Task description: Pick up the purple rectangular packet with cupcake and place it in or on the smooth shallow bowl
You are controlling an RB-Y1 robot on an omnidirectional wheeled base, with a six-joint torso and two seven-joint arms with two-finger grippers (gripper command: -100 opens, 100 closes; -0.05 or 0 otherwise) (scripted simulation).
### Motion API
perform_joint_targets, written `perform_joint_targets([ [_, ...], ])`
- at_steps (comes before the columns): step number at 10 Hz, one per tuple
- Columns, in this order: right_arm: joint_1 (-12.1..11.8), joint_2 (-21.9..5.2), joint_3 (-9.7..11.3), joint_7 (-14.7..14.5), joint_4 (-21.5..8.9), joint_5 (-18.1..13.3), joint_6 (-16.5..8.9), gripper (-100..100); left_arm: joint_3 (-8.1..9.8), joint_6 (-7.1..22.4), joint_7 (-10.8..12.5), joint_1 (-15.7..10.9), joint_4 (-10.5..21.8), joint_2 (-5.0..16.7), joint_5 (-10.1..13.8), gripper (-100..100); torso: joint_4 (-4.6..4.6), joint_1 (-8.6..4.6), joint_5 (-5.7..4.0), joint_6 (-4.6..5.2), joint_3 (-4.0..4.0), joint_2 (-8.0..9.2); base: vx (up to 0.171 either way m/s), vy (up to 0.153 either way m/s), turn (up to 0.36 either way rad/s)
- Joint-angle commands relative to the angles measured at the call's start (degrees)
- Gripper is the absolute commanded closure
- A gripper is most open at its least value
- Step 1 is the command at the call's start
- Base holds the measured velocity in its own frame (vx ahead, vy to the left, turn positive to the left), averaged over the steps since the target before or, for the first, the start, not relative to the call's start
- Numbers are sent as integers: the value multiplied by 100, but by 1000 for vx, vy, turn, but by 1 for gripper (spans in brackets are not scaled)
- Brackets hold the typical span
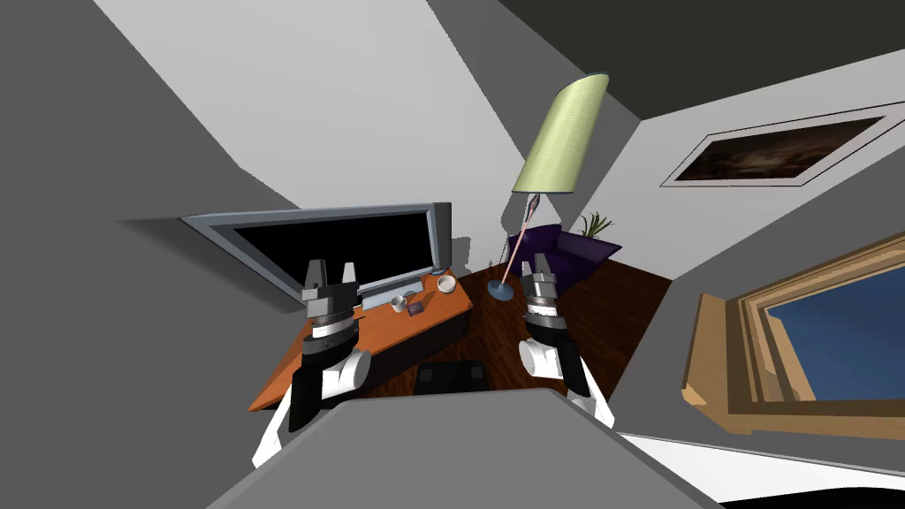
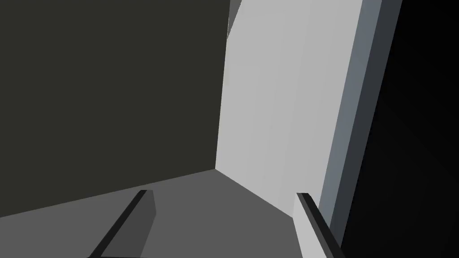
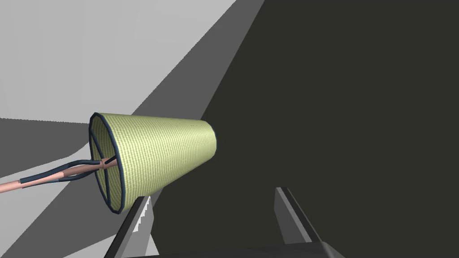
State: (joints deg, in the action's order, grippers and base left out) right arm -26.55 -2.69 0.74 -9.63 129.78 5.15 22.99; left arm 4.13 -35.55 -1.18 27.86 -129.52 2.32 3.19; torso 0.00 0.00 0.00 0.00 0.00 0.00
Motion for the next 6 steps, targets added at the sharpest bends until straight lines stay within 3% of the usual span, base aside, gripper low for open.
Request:
perform_joint_targets([
  [1,0,0,0,0,0,0,0,0,-16,196,-19,-100,127,81,-5,-100,0,0,0,0,0,0,1,-18,-32],
  [3,0,0,0,0,0,0,0,0,-38,484,-43,-248,318,166,-8,-100,-1,-10,-2,1,-1,-2,4,-33,-47],
  [4,0,0,0,0,0,0,0,0,-38,484,-43,-248,318,166,-8,-100,-1,-13,-3,1,-2,-4,5,-27,-9],
  [6,0,0,0,0,0,0,0,0,-68,843,-66,-454,587,250,-8,-100,-1,-8,-2,1,-2,-4,4,-25,-38],
])
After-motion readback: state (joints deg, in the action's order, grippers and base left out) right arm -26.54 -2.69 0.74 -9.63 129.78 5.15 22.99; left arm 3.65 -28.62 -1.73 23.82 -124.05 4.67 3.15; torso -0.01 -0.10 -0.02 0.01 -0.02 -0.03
